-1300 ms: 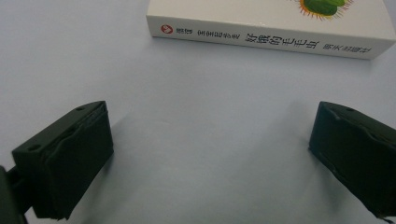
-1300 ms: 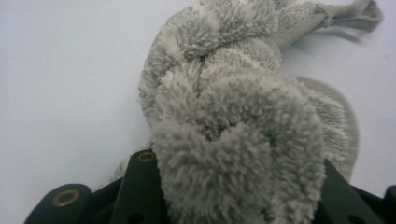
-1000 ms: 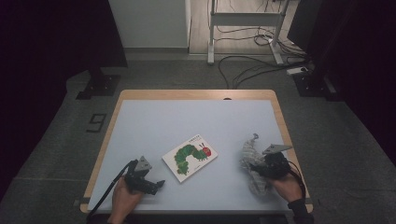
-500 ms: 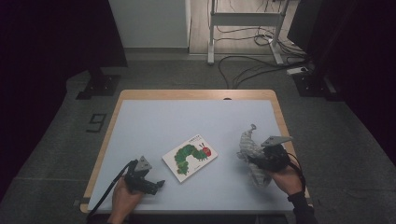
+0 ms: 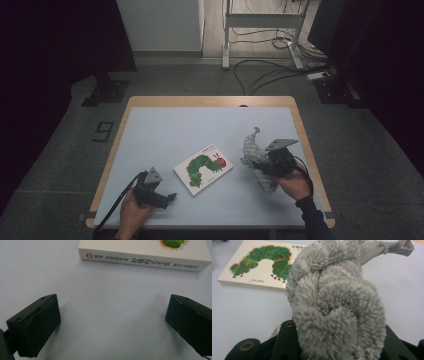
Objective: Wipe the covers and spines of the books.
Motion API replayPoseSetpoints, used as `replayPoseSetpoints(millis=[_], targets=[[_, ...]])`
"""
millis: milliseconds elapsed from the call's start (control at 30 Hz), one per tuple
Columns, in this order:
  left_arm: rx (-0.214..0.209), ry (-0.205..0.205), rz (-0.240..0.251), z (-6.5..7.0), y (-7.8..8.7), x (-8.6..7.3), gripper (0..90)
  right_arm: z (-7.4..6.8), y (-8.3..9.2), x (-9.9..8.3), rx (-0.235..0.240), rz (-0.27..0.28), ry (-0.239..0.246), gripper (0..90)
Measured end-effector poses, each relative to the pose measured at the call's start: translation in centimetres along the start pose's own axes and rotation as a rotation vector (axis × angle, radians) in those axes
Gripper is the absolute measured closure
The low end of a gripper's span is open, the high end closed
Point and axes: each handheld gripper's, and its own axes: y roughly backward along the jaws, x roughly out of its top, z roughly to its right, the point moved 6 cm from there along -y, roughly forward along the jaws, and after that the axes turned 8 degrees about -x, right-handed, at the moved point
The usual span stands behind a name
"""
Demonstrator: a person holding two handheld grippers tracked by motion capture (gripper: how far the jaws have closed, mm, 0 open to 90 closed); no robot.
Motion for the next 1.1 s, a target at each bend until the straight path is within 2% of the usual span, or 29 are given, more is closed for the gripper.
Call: replayPoseSetpoints(millis=[700, 1100], targets=[[0.001, 0.003, 0.004, 0.0, 0.0, 0.0, 0.0, -2.9, -4.2, 4.3, 0.051, 0.043, 0.062, 60.7], [0.002, 0.002, 0.004, 0.0, 0.0, 0.0, 0.0, -4.6, -7.1, 5.0, 0.076, 0.024, 0.096, 60.1]])
